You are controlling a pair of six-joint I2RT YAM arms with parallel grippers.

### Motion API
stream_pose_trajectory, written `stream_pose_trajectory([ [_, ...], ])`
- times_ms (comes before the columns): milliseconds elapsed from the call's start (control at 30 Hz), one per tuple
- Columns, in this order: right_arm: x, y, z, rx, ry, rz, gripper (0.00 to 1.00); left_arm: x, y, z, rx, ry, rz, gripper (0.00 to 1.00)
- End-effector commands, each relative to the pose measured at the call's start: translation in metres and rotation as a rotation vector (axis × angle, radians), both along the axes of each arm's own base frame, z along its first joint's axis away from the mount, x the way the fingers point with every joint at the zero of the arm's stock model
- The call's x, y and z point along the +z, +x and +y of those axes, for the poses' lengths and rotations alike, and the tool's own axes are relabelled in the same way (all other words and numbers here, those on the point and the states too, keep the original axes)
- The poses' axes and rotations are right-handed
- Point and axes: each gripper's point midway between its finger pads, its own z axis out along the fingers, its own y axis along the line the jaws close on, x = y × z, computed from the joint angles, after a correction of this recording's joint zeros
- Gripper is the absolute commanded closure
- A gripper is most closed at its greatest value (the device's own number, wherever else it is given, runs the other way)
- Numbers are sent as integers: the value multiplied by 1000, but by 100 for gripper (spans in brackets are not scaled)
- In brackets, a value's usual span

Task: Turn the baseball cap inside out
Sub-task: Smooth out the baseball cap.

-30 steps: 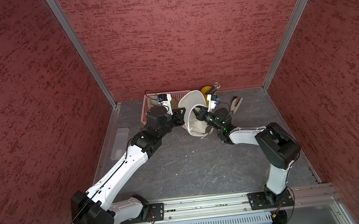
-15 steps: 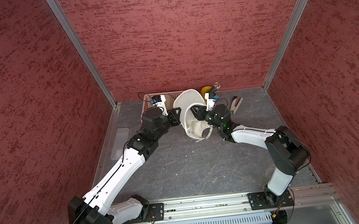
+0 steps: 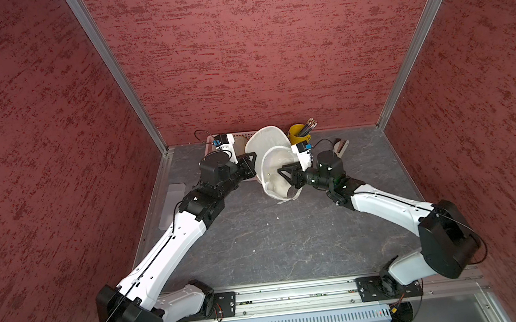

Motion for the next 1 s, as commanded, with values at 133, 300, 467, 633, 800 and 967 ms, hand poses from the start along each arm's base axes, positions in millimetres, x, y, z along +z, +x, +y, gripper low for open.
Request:
stream_pose_trajectory([
  [133,-30,-9,16,126,-53,2,82,32,-1,-3,-18,-67,-48,100],
  [300,-59,10,15,65,-167,71,83,40,-4,-1,-12,-76,-70,100],
  [467,-80,20,-1,-33,-263,117,68,43,-6,2,9,-28,-88,100],
  [633,-40,6,-1,-30,-181,54,60,34,-4,-3,15,15,-85,100],
  [800,2,6,-2,-97,-54,-1,61,31,-5,-11,13,40,-93,100],
  [967,-12,36,0,-197,-66,33,73,36,-11,-16,0,37,-107,100],
])
